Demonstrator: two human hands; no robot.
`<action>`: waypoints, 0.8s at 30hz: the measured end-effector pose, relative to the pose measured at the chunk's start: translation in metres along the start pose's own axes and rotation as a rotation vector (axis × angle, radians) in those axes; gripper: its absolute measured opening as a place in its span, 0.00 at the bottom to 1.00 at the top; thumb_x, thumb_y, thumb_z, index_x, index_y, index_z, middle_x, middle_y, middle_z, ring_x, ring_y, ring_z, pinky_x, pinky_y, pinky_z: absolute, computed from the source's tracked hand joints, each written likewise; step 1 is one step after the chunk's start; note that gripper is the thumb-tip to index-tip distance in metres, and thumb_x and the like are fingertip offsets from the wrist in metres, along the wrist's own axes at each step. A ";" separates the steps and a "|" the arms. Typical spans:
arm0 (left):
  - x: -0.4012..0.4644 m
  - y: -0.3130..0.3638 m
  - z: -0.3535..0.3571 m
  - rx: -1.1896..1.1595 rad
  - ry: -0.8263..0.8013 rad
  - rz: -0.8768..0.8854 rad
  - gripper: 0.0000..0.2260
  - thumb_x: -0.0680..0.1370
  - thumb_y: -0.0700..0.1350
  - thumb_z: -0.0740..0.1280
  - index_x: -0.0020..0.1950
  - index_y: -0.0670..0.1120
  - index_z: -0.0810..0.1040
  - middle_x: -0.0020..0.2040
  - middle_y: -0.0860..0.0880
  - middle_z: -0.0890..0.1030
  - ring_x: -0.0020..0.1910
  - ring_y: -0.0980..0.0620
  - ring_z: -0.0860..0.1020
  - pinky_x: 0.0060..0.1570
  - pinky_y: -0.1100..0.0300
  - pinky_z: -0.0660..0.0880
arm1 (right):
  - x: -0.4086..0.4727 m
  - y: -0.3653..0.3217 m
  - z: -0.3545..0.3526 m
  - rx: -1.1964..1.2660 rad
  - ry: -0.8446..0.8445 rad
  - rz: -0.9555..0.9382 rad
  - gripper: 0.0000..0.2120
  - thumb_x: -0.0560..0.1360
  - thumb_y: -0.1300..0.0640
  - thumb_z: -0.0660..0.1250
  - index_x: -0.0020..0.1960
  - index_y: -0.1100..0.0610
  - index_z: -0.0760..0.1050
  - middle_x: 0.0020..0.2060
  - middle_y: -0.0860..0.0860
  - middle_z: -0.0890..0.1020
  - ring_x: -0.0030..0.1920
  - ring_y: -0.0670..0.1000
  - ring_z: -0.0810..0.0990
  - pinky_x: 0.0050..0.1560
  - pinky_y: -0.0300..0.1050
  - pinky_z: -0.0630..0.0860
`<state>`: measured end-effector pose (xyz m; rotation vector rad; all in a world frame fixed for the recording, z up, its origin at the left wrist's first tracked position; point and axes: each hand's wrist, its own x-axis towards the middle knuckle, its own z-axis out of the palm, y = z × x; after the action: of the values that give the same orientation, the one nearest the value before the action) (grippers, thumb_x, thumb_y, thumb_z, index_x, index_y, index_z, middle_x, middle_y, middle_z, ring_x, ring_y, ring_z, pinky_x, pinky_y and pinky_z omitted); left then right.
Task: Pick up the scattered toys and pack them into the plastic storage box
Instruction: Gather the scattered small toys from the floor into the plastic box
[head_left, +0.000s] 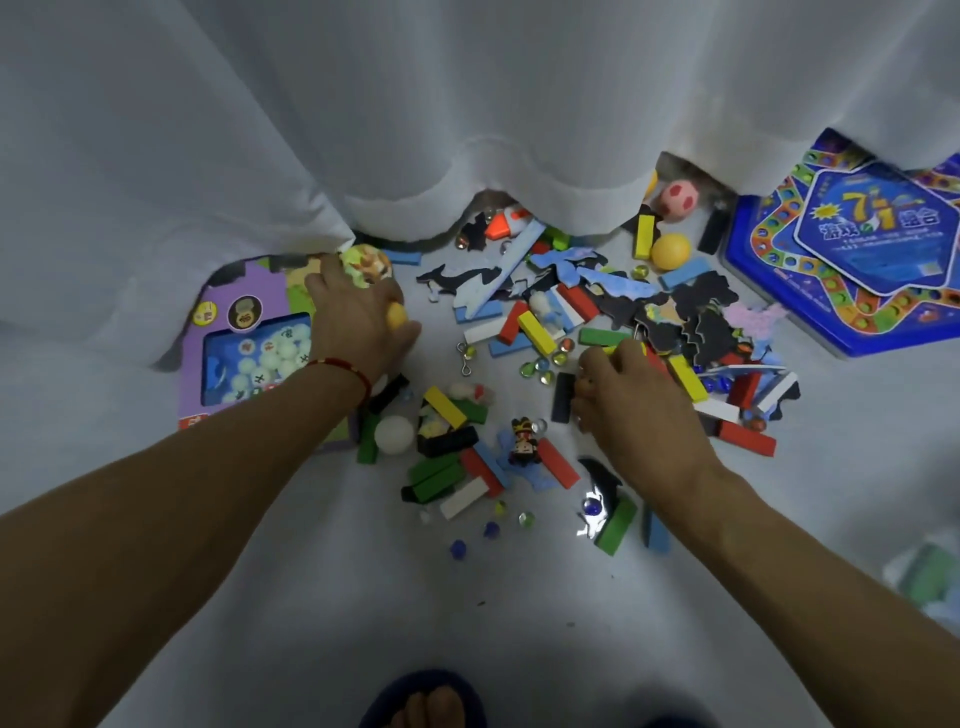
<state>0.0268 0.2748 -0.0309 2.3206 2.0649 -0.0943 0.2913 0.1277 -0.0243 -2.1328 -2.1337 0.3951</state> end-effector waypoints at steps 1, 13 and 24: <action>-0.004 0.002 -0.002 -0.035 0.007 -0.025 0.18 0.69 0.59 0.72 0.52 0.50 0.80 0.63 0.34 0.67 0.61 0.34 0.65 0.58 0.47 0.64 | -0.001 -0.001 0.003 -0.007 -0.012 -0.007 0.15 0.79 0.53 0.67 0.63 0.56 0.70 0.54 0.56 0.72 0.40 0.53 0.75 0.36 0.49 0.78; -0.022 0.011 -0.015 -0.219 0.130 0.118 0.07 0.72 0.48 0.74 0.44 0.46 0.86 0.66 0.38 0.66 0.57 0.37 0.68 0.56 0.50 0.69 | -0.021 -0.017 -0.030 0.912 0.036 0.414 0.08 0.80 0.50 0.65 0.55 0.53 0.77 0.41 0.48 0.82 0.38 0.41 0.81 0.36 0.33 0.74; -0.156 0.158 -0.177 -1.582 -0.379 -0.106 0.09 0.73 0.47 0.75 0.49 0.43 0.85 0.46 0.48 0.86 0.43 0.54 0.83 0.38 0.61 0.80 | -0.137 -0.012 -0.166 1.752 0.099 0.676 0.12 0.81 0.53 0.63 0.55 0.61 0.78 0.45 0.56 0.84 0.40 0.51 0.83 0.35 0.41 0.80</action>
<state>0.1699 0.1130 0.1536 1.0530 1.1578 0.7301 0.3236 0.0103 0.1540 -1.3843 -0.2601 1.3934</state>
